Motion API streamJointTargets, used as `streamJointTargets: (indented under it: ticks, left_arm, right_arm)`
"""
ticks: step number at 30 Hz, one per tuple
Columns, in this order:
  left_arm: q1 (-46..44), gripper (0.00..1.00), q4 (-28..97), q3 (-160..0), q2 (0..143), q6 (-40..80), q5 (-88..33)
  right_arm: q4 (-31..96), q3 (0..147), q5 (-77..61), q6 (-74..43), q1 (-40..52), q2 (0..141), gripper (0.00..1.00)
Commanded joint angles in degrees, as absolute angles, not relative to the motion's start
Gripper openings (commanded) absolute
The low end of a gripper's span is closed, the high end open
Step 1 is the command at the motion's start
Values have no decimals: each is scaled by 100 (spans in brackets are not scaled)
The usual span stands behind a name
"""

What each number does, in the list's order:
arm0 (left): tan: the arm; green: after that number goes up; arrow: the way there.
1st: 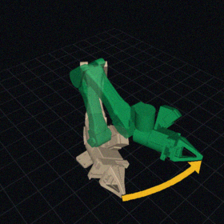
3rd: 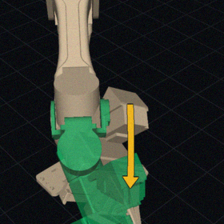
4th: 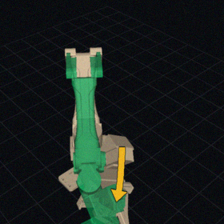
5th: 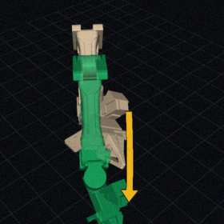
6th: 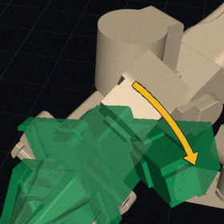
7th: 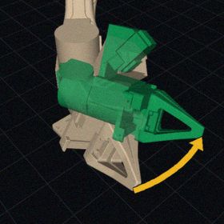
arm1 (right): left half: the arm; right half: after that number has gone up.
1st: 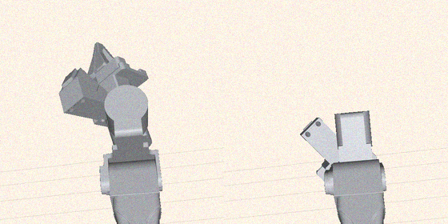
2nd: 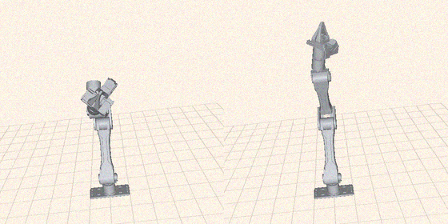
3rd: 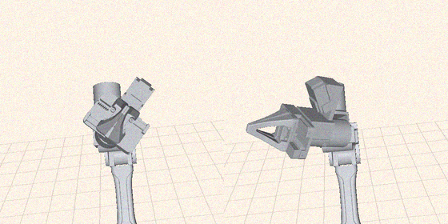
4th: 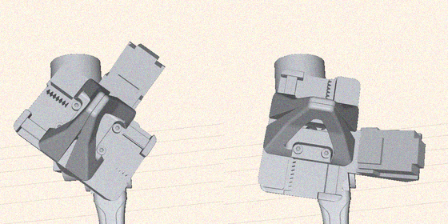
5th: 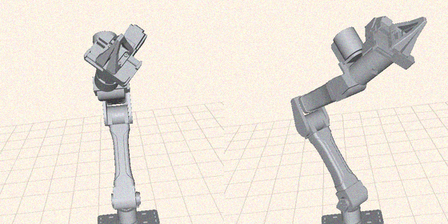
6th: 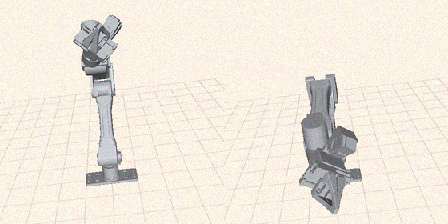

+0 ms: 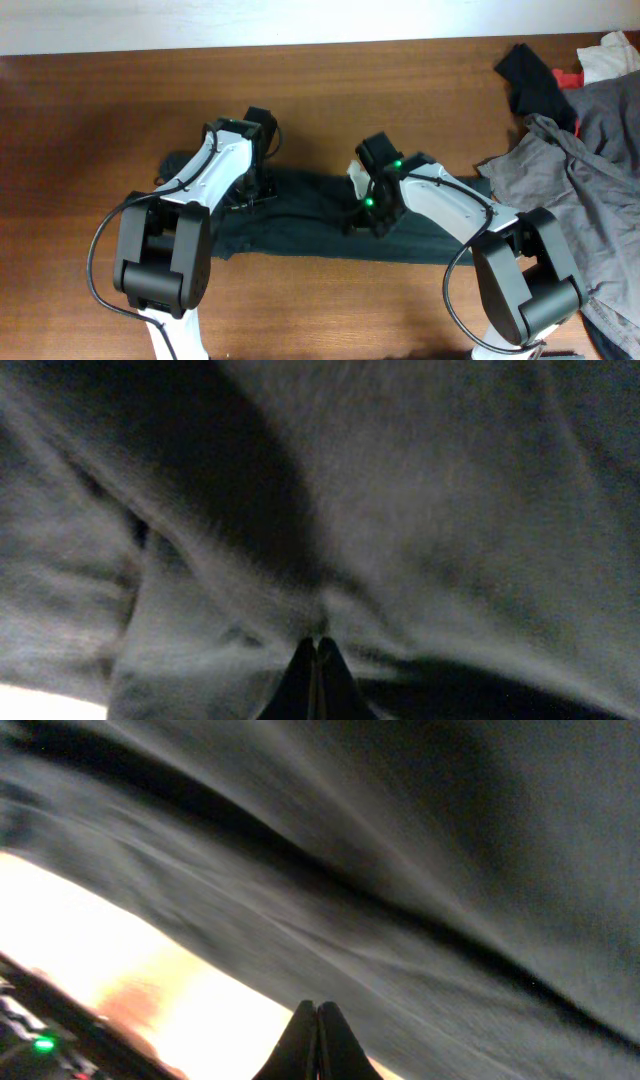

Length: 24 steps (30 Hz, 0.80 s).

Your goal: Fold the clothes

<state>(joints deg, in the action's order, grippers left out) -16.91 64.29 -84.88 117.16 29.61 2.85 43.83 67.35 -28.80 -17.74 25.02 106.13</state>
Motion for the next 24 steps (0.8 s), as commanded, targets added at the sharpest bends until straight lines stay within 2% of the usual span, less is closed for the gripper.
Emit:
streamJointTargets:
  ticks: [1, 8, 24]
  left_arm:
    - [-1686, 0, 6598, -8938, 11681, 2858, 176]
    - [-1686, 0, 6582, -8971, 11592, 2412, -915]
    - [-1946, 0, 6211, -8687, 11629, 2388, -917]
  right_arm:
    - [4156, 6997, -3094, -1708, 2517, 10481, 4]
    - [3662, 6965, -2545, -2027, 2528, 10698, 4]
    - [2971, 6965, -2473, -2016, 3000, 11371, 4]
